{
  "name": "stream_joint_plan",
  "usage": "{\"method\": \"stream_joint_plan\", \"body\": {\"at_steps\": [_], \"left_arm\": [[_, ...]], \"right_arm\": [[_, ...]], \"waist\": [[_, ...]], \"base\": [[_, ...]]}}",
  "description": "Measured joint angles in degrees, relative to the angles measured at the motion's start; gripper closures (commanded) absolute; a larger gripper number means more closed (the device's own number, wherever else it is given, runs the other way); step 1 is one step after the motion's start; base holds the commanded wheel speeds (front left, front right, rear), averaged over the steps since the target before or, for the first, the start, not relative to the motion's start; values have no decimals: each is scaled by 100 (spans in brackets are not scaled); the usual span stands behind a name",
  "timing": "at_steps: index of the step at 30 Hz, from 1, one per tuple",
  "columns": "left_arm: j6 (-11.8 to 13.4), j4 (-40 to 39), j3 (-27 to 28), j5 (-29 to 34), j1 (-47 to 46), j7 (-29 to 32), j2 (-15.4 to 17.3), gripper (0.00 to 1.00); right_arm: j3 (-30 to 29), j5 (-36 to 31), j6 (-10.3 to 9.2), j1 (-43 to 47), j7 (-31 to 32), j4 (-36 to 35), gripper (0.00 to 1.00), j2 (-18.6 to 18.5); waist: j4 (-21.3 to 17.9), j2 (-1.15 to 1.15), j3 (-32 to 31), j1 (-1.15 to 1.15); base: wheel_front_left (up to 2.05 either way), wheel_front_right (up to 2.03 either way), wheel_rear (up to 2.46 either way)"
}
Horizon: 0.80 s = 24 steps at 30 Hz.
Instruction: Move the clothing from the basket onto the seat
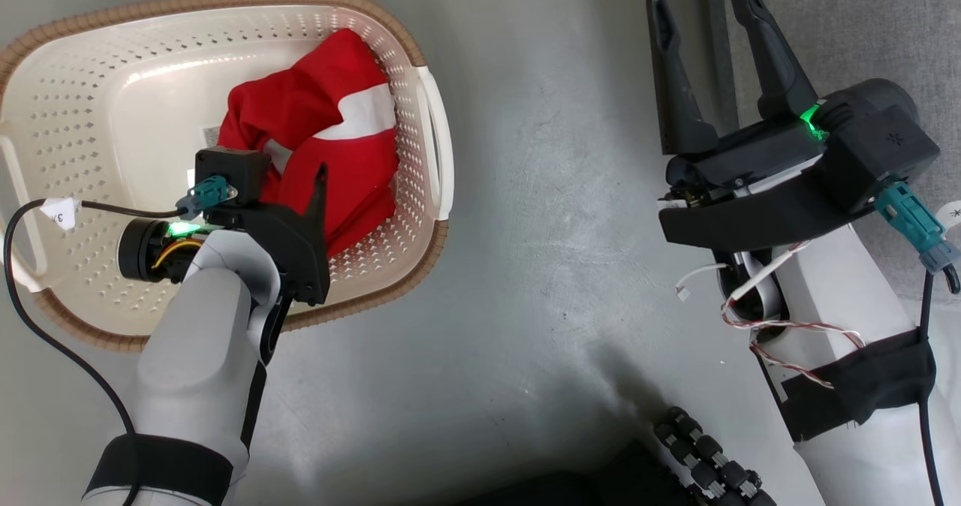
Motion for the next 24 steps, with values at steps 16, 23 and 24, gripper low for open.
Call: {"method": "stream_joint_plan", "body": {"at_steps": [16,23,24], "left_arm": [[-44,487,-102,-182,-365,316,3,0],[-45,572,-167,-176,-509,368,80,0],[-45,581,-169,-166,-560,370,118,0]], "right_arm": [[197,125,-157,-71,-1,-135,0,14],[287,237,-211,-68,-1,-169,0,14],[312,281,-212,-68,-1,-178,0,16]], "waist": [[-182,0,332,0],[-243,0,395,-1],[-256,0,412,-1]], "base": [[0,0,0],[0,0,0],[0,0,0]]}}
